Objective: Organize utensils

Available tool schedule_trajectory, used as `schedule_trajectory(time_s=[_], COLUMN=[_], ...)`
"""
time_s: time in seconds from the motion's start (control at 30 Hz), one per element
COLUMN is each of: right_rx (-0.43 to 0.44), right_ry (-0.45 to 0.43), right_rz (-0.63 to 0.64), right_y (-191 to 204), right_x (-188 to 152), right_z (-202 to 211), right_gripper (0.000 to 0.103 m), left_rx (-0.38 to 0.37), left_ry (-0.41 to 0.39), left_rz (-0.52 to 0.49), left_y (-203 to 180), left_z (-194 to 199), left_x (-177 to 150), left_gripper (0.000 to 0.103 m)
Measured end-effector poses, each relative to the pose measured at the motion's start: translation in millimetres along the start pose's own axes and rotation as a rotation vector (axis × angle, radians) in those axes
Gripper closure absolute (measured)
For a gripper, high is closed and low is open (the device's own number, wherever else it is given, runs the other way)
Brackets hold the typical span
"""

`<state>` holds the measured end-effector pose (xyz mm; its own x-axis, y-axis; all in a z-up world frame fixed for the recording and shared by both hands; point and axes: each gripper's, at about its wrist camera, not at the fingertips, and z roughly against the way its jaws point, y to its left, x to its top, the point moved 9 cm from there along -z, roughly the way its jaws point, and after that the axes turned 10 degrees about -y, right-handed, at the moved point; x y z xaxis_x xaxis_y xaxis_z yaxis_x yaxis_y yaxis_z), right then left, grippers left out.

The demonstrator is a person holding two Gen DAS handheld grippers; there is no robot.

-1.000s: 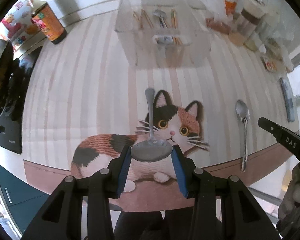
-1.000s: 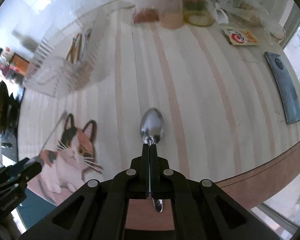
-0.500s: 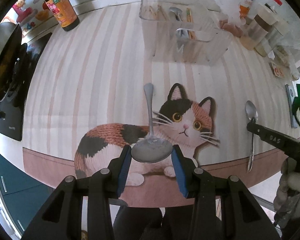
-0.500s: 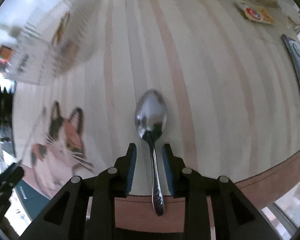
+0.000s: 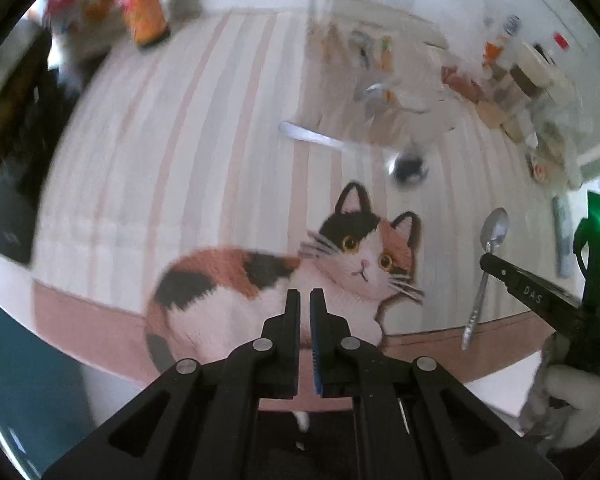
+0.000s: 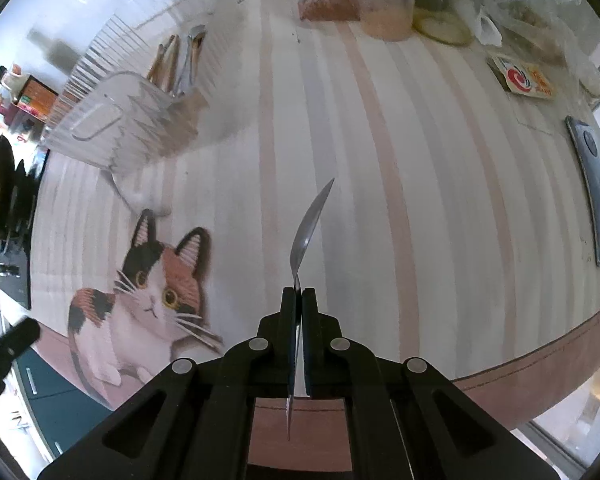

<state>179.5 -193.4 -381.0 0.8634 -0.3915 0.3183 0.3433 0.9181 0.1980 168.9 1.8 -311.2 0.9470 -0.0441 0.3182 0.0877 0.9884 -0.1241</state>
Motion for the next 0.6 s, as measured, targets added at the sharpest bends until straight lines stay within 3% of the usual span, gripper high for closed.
schedule_trajectory(time_s=[0.03,0.1,0.13,0.17,0.33,0.5,0.6], right_rx=[0.004,0.011,0.01,0.009,0.023,0.052,0.0], right_ry=[0.002,0.009,0.012,0.015,0.039,0.003,0.034], right_rz=[-0.006,-0.028,-0.035,-0.044,-0.092,-0.151,-0.069], right_y=[-0.4,-2.7,-1.2,-1.4,-9.8,-18.6,-19.5], right_x=[0.6,0.4,2.6,3.6,0.4,11.2,16.0], right_z=[-0.1,-2.9,-3.1,-4.8,-6.1,2.4,0.1], right_gripper=[0.101,0.101,0.101,0.101,0.101,0.1,0.1], left_rx=[-0.023,-0.031,-0.037,-0.043,-0.037,0.04,0.117], left_ry=[0.025,0.06,0.076,0.077,0.08,0.053,0.032], left_rz=[0.041,0.1,0.137,0.161,0.18,0.145,0.103], left_y=[6.8,18.7,26.5,31.0,37.4,38.5,38.8], left_z=[-5.4,-15.1,-21.2,-24.7,-41.6,-51.4,-59.1], left_x=[-4.0,-9.0,-10.5,-10.2,-3.7,4.7,10.5], left_gripper=[0.097,0.084,0.072,0.068,0.068,0.068,0.068])
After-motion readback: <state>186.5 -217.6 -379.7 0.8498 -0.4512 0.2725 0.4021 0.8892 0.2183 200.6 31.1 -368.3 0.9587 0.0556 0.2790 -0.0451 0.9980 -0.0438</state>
